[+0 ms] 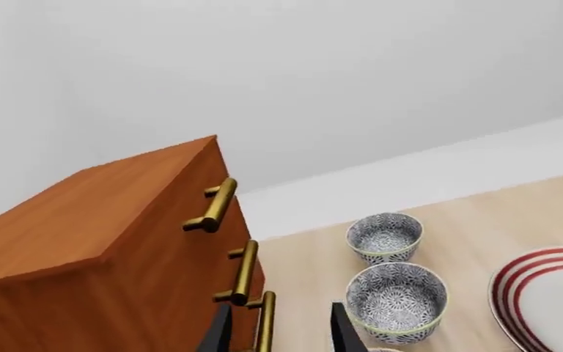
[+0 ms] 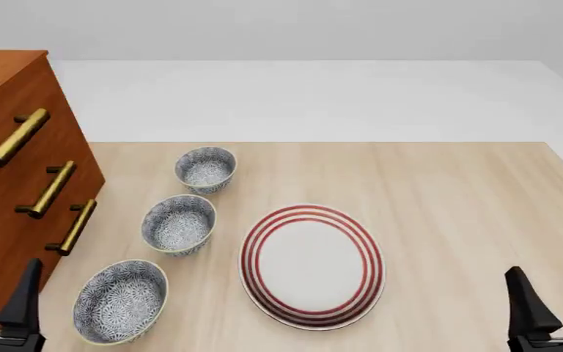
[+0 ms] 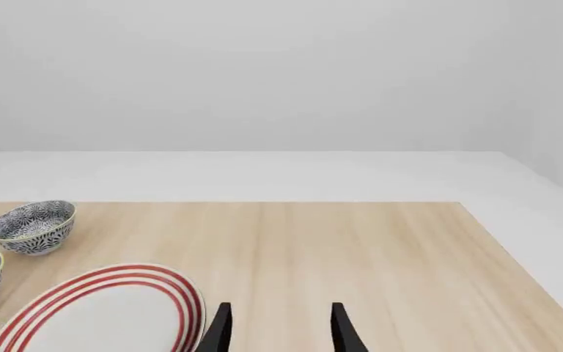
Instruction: Open the top drawer of the cabinet.
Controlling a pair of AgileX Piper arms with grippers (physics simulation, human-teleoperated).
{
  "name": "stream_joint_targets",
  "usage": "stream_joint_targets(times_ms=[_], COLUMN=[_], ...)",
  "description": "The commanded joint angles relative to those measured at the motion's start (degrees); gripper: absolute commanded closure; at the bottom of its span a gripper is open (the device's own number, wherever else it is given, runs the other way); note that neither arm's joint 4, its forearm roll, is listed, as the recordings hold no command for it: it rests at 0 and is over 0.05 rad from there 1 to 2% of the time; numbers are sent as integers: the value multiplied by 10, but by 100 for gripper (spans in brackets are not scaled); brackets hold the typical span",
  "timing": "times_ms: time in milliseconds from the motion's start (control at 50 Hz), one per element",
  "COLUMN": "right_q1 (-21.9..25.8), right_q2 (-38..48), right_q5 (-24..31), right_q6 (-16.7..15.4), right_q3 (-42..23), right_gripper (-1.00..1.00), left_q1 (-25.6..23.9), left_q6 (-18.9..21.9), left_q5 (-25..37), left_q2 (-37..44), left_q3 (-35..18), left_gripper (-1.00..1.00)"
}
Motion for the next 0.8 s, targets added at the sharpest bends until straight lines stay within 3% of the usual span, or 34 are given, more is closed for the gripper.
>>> stream_joint_targets(times_ms=[20,360,580,800], right_q1=[0,0,0,0], right_q2=[0,0,0,0], right_q5=[0,0,0,0], right_q6=[0,0,0,0], right_q3=[0,0,0,0], right_gripper=[-100,-100,-100,-100], left_q1=[-2,3,8,20], left_q6=[79,169,242,281], left_q5=[-6,-57,-155,-227], left_q2=[0,30,108,175], left_q3=[-10,8,19,18], left_gripper=[-100,-100,-100,-100])
